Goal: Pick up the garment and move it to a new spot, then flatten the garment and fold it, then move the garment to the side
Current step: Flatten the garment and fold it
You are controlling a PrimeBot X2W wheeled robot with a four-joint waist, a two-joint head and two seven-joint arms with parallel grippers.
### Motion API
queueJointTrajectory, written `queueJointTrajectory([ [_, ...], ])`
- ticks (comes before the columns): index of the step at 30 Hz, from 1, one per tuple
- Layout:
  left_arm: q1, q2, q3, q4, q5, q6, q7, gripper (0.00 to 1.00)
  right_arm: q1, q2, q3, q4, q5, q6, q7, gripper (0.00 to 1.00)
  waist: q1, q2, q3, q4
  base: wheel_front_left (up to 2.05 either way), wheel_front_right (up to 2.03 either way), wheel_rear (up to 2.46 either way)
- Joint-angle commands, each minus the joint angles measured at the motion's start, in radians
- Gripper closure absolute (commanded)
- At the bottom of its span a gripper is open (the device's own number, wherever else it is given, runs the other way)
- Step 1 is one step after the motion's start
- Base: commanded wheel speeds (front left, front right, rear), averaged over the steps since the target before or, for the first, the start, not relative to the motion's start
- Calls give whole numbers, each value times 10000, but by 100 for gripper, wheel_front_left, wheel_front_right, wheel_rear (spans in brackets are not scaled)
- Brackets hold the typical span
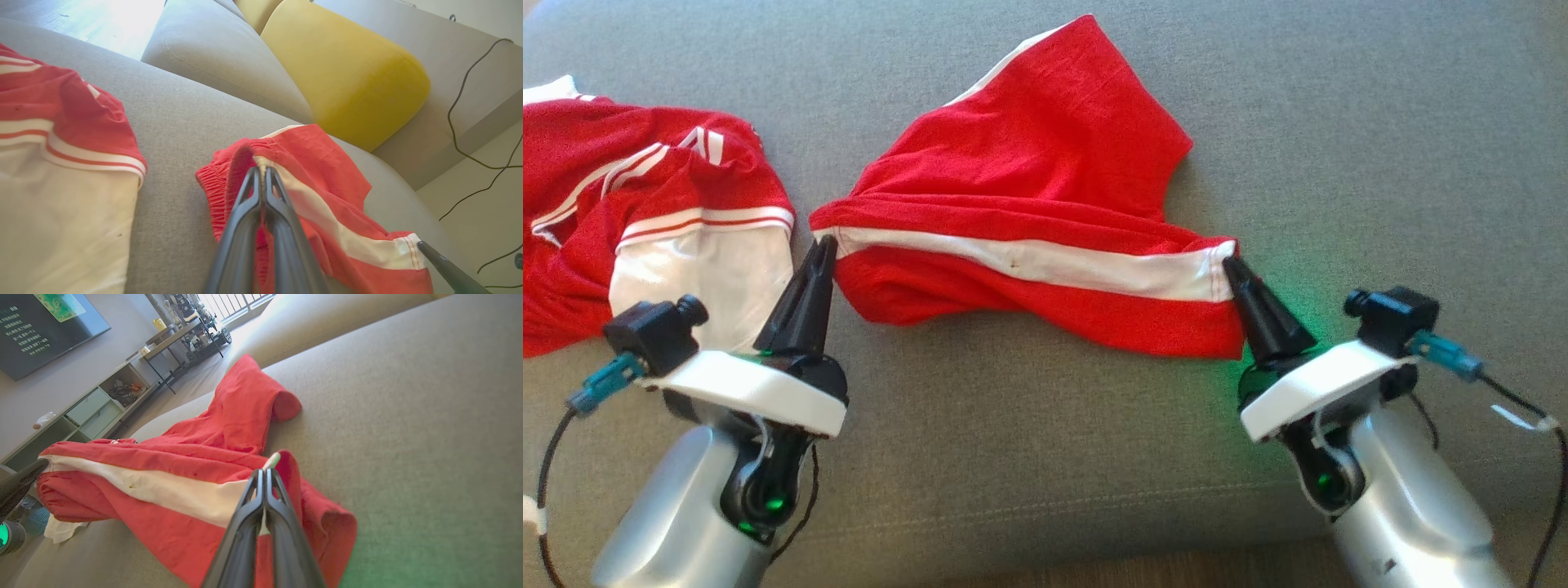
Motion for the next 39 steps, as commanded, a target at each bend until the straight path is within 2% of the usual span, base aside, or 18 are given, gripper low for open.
queueJointTrajectory([
  [1,-589,194,397,-431,-275,-65,-124,100,-413,-59,-29,-461,-157,-2,-164,100,0,0,-48,-20,0,0,0],
  [4,-942,321,245,-600,-497,-65,-100,100,-680,-191,-219,-637,-196,-2,-124,100,0,0,-91,-43,0,0,0],
  [9,-2625,604,168,-1088,-1349,-65,399,100,-1928,-636,-728,-1016,-195,-2,285,100,0,0,-129,-192,0,0,0],
  [11,-3598,721,147,-1127,-1550,-65,762,100,-2735,-773,-900,-1051,-87,-2,509,100,0,0,-34,-287,0,0,0],
  [12,-4709,775,112,-980,-1684,-65,1116,100,-3705,-813,-1024,-931,113,-2,701,100,0,0,124,-412,0,0,0],
  [16,-7142,724,81,-179,-1574,-65,1426,100,-6006,-808,-1302,-220,380,-2,647,100,0,0,647,-674,0,0,0],
  [18,-8390,664,-15,306,-1275,-65,1269,100,-7192,-801,-1364,243,237,-2,350,100,0,0,957,-781,0,0,0],
  [19,-9572,608,-147,670,-961,-65,858,100,-8291,-734,-1469,640,94,-2,64,100,0,0,1317,-861,0,0,0],
  [24,-11536,711,-880,731,-315,-65,-25,100,-10036,-810,-1663,915,-542,-2,-351,100,0,0,2158,-835,0,0,0],
  [27,-11437,879,-1217,116,-328,-65,-112,100,-10006,-851,-1761,635,-754,-2,-387,100,0,0,2527,-716,0,0,0],
  [29,-10828,1006,-1209,-306,-366,-65,-117,100,-9550,-845,-1662,356,-814,-2,-391,100,0,0,2762,-646,0,0,0],
  [34,-8547,1338,-1604,-1235,-491,-65,-121,100,-7683,-963,-1237,-34,-824,-2,-394,100,0,0,2971,-471,0,0,0],
  [39,-6102,1680,-1852,-1815,-645,-65,-122,100,-5546,-1181,-969,-453,-649,-2,-395,100,0,0,2699,-401,0,0,0],
])
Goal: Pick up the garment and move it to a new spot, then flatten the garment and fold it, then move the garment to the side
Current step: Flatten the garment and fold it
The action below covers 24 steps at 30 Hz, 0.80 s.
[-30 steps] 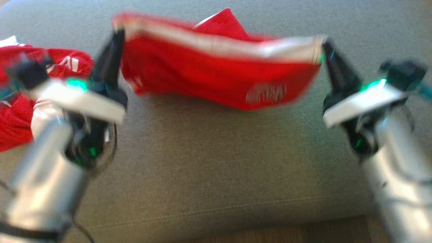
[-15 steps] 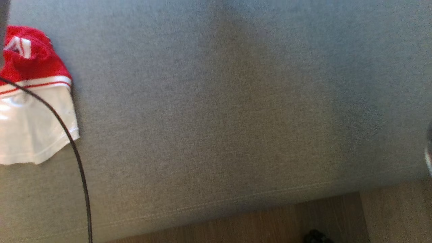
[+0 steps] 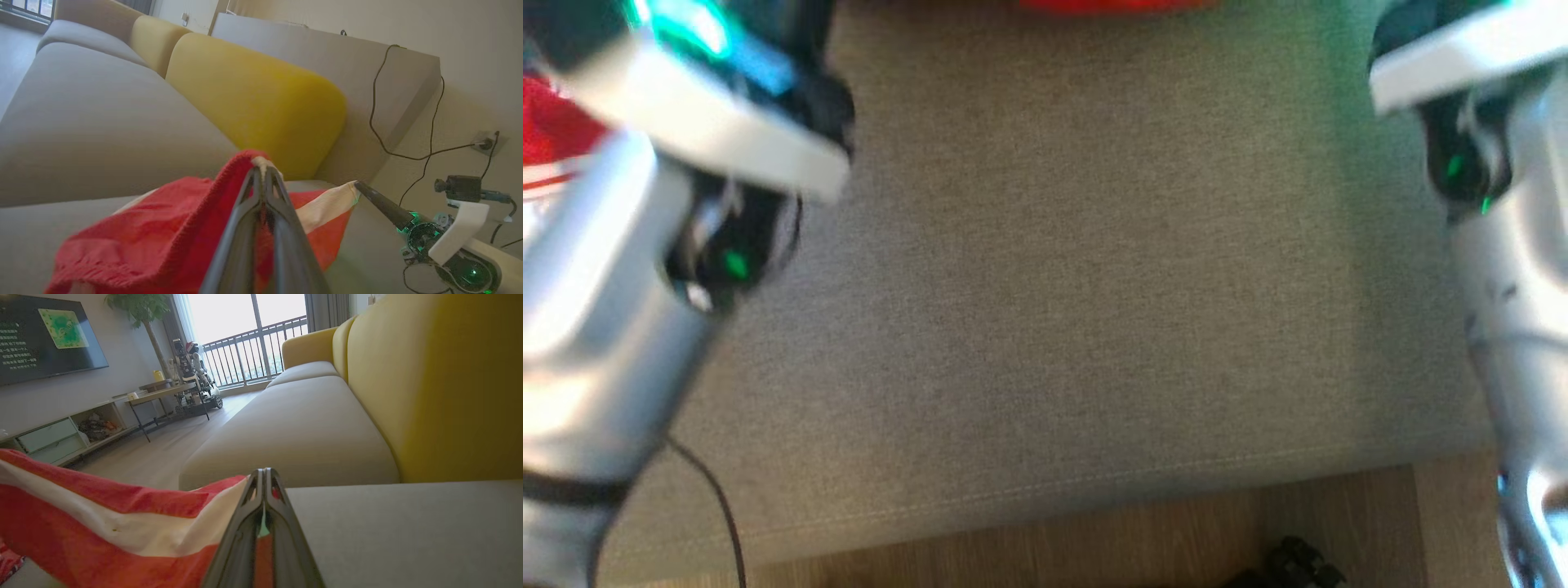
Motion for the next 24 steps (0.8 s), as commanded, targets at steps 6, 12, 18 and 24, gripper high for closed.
queueJointTrajectory([
  [6,2818,849,663,-1334,-184,-63,-38,100,3101,-453,32,-1577,378,-2,97,100,-2,0,-905,-24,0,0,0],
  [12,4618,968,605,-1824,-67,-63,-39,100,5259,-419,-487,-2546,440,-2,679,100,-2,0,-1654,-5,0,0,0],
  [18,6040,1205,47,-1942,615,-63,-39,100,7444,-20,-1408,-3658,456,-2,1476,100,-2,0,-2453,39,0,0,0],
  [24,7101,1387,-376,-2098,752,-63,-39,100,9197,358,-2311,-4930,287,-2,2263,100,-2,0,-2796,111,0,0,0],
])
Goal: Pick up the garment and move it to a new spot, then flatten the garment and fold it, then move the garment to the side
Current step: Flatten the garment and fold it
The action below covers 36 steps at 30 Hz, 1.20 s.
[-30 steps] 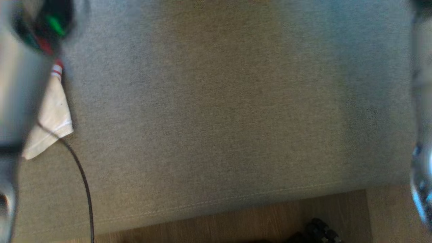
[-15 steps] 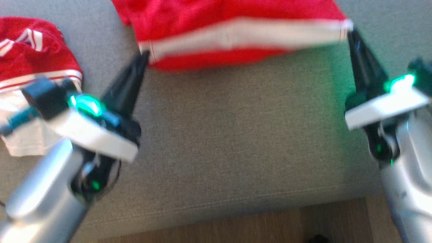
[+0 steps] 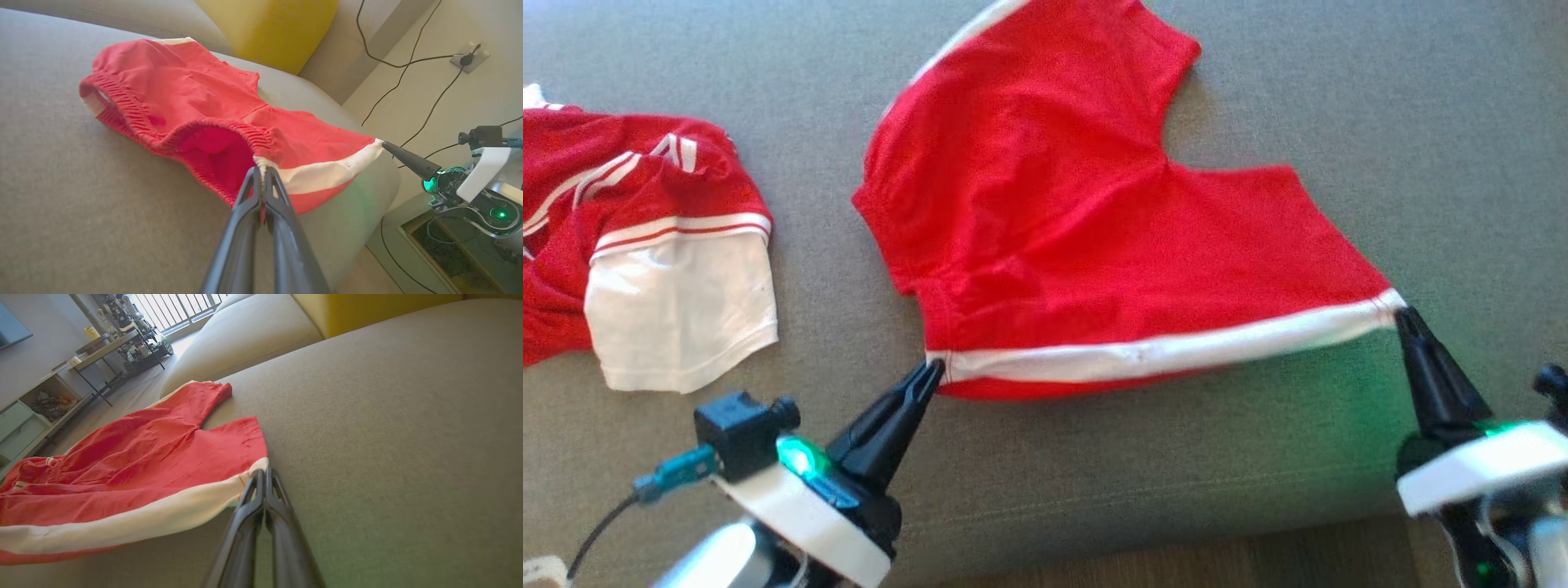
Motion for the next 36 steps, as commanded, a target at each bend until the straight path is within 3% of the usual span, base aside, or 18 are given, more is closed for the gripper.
queueJointTrajectory([
  [1,-71,330,433,-441,-104,-63,-49,100,176,-34,-84,-712,-99,-2,109,100,1,-1,-47,45,0,0,0],
  [5,430,-34,991,-894,-631,-63,-49,100,505,244,-746,-1850,-343,-2,325,100,1,-1,-41,115,0,0,0],
  [8,590,-349,963,-1023,-1706,-63,-49,100,160,470,-1093,-2232,-551,-2,620,100,1,-1,-45,241,0,0,0],
  [14,-193,-1086,448,-866,-5197,-63,357,100,-1658,766,-1678,-1528,-1462,-2,1069,100,1,-1,36,752,0,0,0],
  [17,-925,-1364,451,-489,-6013,-63,565,100,-2971,825,-1807,-735,-2107,-2,1175,100,1,-1,223,1017,0,0,0],
  [27,-2685,-2766,1031,996,-6574,-63,130,100,-7303,138,-1202,2844,-3424,-2,1213,100,1,-1,1251,2123,0,0,0],
  [36,-3942,-3776,1383,2272,-6945,-63,55,100,-9950,-535,-118,5495,-4267,-2,814,100,1,-1,2174,2884,0,0,0],
])
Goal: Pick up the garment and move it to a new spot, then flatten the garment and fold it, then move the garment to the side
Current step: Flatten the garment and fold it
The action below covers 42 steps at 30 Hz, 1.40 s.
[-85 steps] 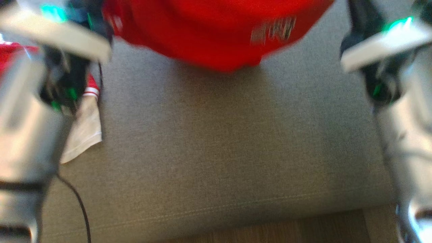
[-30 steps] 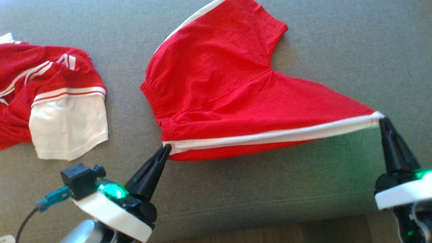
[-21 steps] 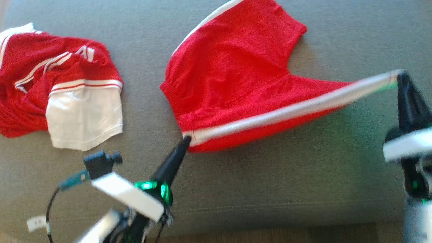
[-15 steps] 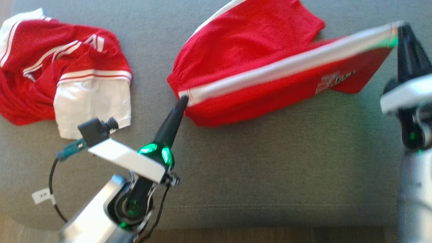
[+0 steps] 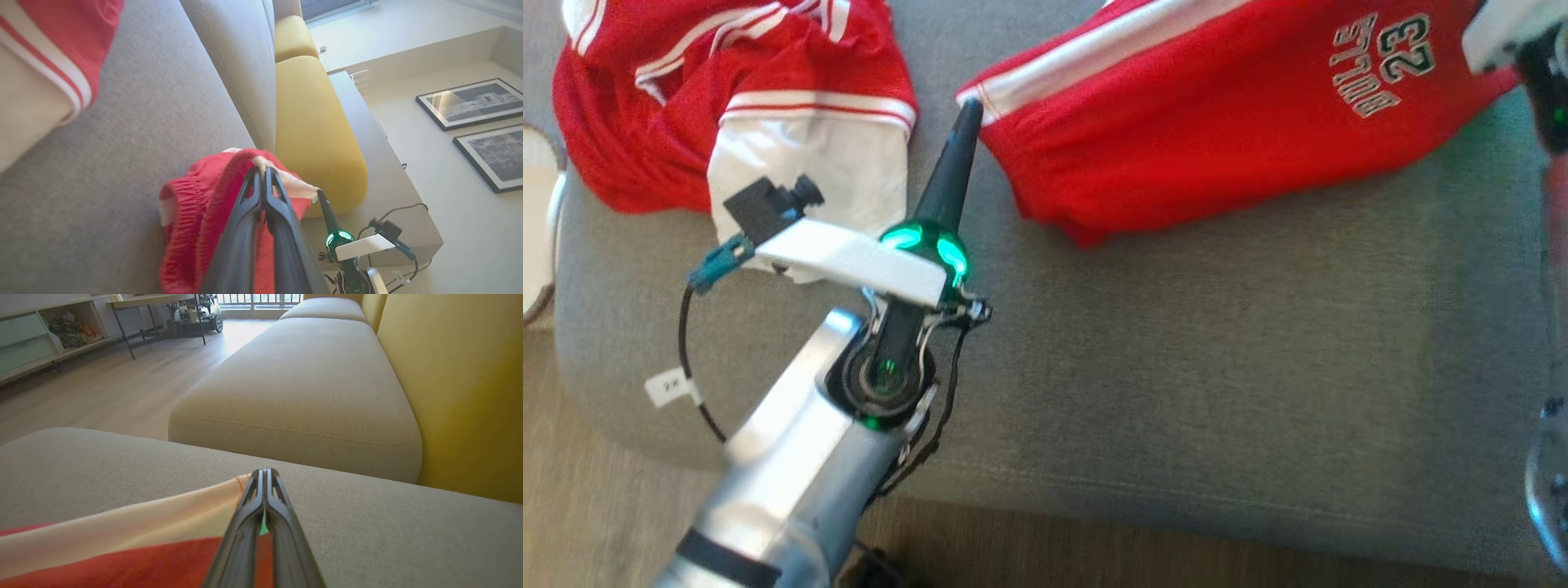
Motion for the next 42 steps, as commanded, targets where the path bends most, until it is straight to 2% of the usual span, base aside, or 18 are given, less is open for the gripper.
queueJointTrajectory([
  [1,-266,118,384,-192,-84,-65,-112,100,-325,36,177,-205,-64,-4,-106,100,-1,0,343,297,0,0,0],
  [6,-813,-280,598,972,-10,-65,-157,100,-1602,-142,1014,1483,-399,-4,-646,100,-1,0,713,570,0,0,0],
  [11,-967,-536,725,1371,116,-65,-188,100,-2299,-115,1400,2719,-381,-4,-1123,100,-1,0,799,613,0,0,0],
  [12,-980,-551,696,1387,239,-65,-192,85,-2403,-90,1442,2901,-347,-4,-1266,100,-1,0,803,602,0,0,0],
  [13,-983,-561,651,1394,373,-65,-196,64,-2488,-70,1492,3075,-312,-4,-1417,82,-1,0,796,583,0,0,0],
  [14,-977,-562,593,1394,519,-65,-199,31,-2560,-47,1507,3242,-247,-4,-1575,0,-1,0,777,557,0,0,0],
  [15,-978,-529,524,1421,741,-65,-202,0,-2621,-30,1521,3384,-168,-4,-1748,0,-1,0,752,531,0,0,0],
  [18,-914,-466,561,1446,1617,-65,-207,0,-2700,-48,1557,3742,188,-4,-2172,0,-1,0,610,433,0,0,0],
  [21,-659,-407,854,1335,3064,-65,-209,0,-2641,-199,1647,4022,780,-4,-2210,0,-1,0,412,302,0,0,0],
  [26,295,-513,1712,707,6337,-65,-210,0,-2156,-595,2240,4262,2059,-4,-1235,0,-1,0,75,142,0,0,0],
  [31,1525,-798,2326,-410,8919,-65,-211,0,-1392,-1062,2989,3833,3498,-4,-216,0,-1,0,-86,244,0,0,0],
  [35,2283,-905,2290,-1091,9988,-65,-211,0,-938,-1500,3374,3634,4278,-4,320,0,-1,0,-79,520,0,0,0],
  [42,2895,-932,1963,-1543,10122,-47,-211,0,-506,-1722,3895,3716,4802,-4,792,0,-1,0,-112,916,0,0,0],
])
